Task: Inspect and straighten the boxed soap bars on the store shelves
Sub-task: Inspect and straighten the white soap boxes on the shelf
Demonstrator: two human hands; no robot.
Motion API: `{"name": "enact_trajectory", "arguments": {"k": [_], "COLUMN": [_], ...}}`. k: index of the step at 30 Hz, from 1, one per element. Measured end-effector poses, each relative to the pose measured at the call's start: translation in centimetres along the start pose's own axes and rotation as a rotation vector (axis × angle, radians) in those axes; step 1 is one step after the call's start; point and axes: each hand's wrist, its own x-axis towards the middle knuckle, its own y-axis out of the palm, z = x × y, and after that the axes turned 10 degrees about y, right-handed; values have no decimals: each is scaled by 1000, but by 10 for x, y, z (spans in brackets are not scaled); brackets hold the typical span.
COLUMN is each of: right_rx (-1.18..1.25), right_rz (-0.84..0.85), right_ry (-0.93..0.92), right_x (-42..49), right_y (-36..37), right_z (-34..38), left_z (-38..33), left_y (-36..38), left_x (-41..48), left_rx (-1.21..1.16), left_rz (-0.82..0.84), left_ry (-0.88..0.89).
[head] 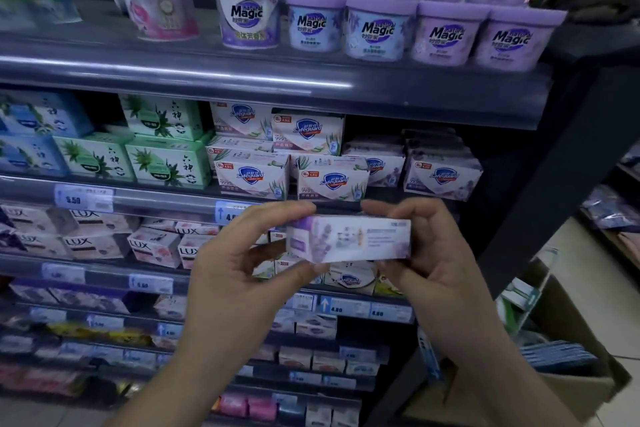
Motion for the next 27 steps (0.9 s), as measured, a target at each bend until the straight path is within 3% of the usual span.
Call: {"name": "enact_trajectory", "arguments": {"k": [5,9,13,16,19,23,27], "right_rx": [170,179,256,24,-40,-71,-158], "right_rz": [55,15,-150,-375,-471,-523,-573], "right_ry": [62,129,138,30,-31,-41,4], "right_x": [-2,-4,-8,-16,-24,-27,-28], "right_y": [4,7,9,12,18,17,3], "right_z": [-12,-17,-4,14,26,29,22], "left_z": [-19,-23,-15,-3,5,5,1], "left_y": [8,9,2,3,14,24,33], "left_x": [-2,-2,-1,-4,-10,-14,-11], "left_rx": [-35,-8,-36,-94,-173,-214,-93], "left_rz": [-10,-19,-151,-158,-171,-197,-156], "left_ry": [176,193,-22,-256,-407,-452,-353]}}
